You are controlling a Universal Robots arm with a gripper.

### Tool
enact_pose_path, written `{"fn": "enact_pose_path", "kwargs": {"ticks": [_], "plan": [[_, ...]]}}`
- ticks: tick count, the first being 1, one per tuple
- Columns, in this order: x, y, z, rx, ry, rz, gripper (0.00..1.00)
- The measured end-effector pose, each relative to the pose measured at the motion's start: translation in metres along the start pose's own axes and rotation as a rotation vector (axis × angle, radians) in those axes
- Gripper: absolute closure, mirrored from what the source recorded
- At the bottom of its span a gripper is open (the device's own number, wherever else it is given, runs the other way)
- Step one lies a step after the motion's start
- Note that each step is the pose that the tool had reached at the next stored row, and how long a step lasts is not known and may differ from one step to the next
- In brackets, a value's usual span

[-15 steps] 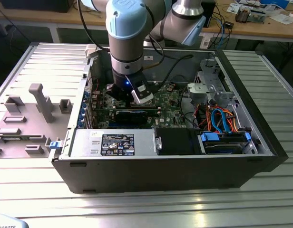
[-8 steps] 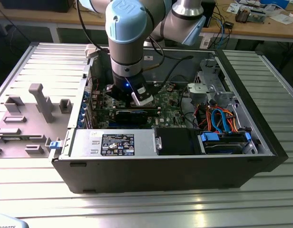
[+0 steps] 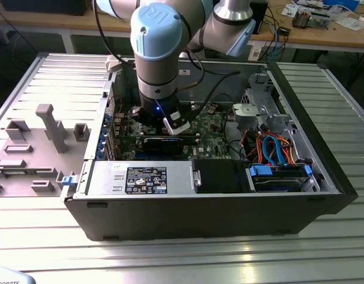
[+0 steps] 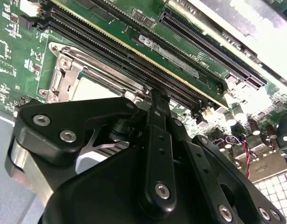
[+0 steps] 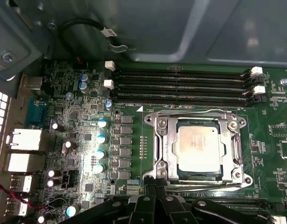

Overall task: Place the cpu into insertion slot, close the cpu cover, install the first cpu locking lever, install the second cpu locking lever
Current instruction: 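Install the second cpu locking lever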

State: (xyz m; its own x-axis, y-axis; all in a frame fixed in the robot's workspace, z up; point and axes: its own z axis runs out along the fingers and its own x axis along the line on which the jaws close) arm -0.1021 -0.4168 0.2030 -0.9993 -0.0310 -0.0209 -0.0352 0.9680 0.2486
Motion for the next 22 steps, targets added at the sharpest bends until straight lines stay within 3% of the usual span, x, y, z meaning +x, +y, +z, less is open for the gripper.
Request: {"fn": "enact_pose_path", "kwargs": {"ticks": [10,22], "plan": [[0.0021,-0.0013,0.0052,-0.0276,-0.0003,-0.002,0.89],[0.0043,0.0010,0.0069,-0.0291,0.0001,-0.004,0.89]]}}
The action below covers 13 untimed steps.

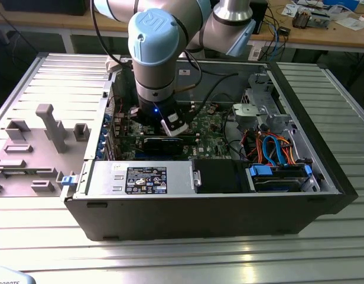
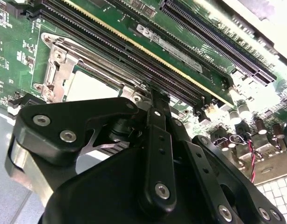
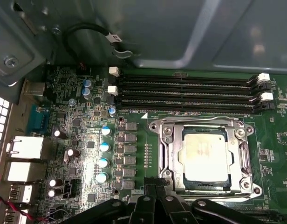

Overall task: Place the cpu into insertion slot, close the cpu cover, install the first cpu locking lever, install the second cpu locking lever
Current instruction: 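Install the second cpu locking lever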

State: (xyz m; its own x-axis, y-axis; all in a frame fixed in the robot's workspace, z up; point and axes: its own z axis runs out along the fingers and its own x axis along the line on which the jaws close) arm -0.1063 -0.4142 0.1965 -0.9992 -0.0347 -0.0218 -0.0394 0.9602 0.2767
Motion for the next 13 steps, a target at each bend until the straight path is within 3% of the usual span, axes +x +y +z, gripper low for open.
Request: {"fn": "enact_pose_path", "kwargs": {"ticks": [6,11,13], "plan": [[0.0002,0.0008,0.0005,0.0001,0.0003,-0.001,0.89],[0.0001,0.0027,-0.0058,0.0000,0.0004,-0.001,0.89],[-0.0001,0.0048,-0.0119,0.0000,0.0003,-0.001,0.89]]}}
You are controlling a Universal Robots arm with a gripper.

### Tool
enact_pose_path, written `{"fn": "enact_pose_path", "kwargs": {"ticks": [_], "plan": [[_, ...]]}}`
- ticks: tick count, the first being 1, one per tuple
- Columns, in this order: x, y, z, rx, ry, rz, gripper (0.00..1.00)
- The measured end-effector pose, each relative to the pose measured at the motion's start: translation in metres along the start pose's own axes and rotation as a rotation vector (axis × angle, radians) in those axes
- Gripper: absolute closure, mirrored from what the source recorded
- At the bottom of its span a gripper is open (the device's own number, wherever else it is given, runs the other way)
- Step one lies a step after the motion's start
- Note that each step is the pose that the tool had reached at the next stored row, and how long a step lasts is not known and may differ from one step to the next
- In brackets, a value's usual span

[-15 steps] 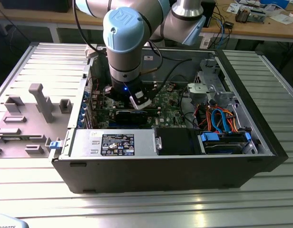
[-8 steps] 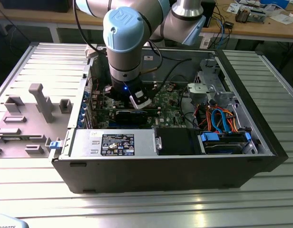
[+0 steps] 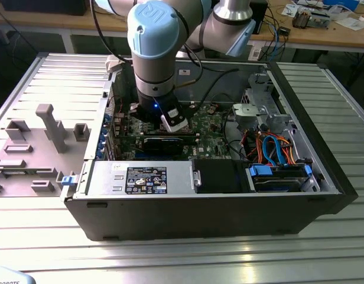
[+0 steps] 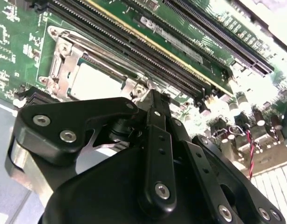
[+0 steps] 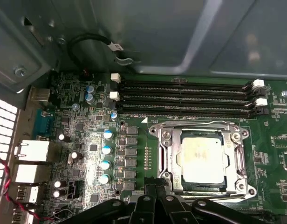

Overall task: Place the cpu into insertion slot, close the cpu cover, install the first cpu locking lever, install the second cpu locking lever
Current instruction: 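Install the second cpu locking lever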

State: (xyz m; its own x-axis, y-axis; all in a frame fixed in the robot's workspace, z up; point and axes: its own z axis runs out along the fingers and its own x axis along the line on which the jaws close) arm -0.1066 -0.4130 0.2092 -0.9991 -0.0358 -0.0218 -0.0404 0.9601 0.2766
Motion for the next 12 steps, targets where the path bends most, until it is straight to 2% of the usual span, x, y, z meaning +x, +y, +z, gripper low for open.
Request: {"fn": "enact_pose_path", "kwargs": {"ticks": [2,4,5,12], "plan": [[-0.0002,0.0018,-0.0057,0.0000,0.0000,0.000,0.89],[-0.0004,0.0047,-0.0149,0.0002,0.0000,0.000,0.89],[-0.0004,0.0053,-0.0168,0.0002,0.0000,0.000,0.89],[-0.0004,0.0056,-0.0177,0.0001,0.0009,0.000,0.89]]}}
